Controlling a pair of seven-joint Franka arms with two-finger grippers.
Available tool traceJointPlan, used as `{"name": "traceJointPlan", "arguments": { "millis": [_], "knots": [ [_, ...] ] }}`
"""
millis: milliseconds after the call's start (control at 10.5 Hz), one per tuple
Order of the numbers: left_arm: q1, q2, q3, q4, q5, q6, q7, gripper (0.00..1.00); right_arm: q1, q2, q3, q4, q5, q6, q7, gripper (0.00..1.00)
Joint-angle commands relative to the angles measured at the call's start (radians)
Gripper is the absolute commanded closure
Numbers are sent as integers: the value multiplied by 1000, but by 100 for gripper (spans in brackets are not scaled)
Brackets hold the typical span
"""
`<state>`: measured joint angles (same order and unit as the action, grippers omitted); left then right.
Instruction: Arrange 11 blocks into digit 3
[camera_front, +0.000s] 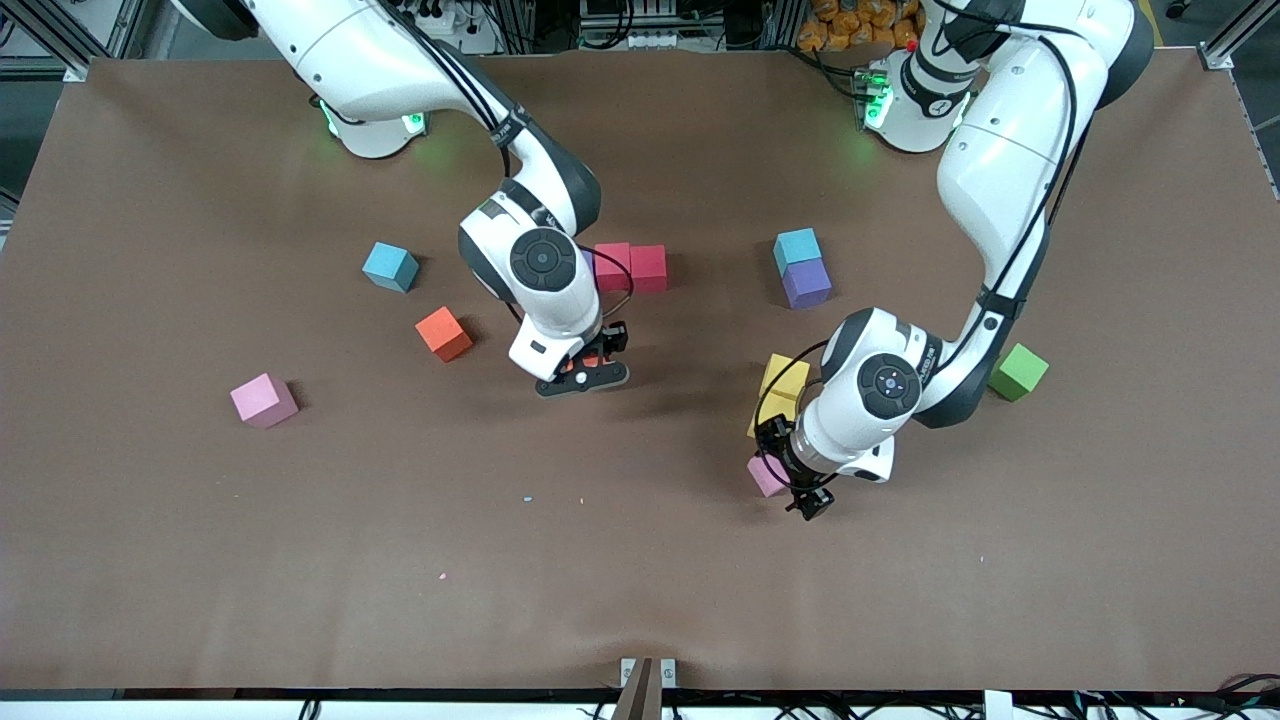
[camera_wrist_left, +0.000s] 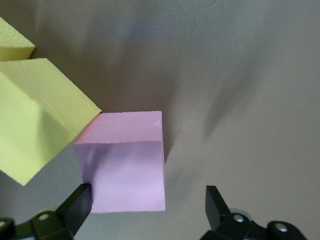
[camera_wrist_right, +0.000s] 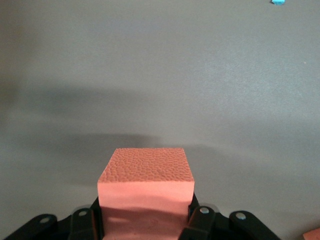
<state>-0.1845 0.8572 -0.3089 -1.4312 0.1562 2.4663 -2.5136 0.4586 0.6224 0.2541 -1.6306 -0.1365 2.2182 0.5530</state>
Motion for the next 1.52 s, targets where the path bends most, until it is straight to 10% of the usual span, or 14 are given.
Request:
{"name": "traceJointPlan", "arguments": {
  "millis": [0, 1424],
  "knots": [
    [-1, 11, 1, 2, 19, 16, 1, 0, 8, 36, -9, 31, -12, -8, -22, 100],
    [13, -6, -9, -2, -101, 3, 2, 0, 26, 40, -6, -46, -83, -8, -7, 100]
  ]
}}
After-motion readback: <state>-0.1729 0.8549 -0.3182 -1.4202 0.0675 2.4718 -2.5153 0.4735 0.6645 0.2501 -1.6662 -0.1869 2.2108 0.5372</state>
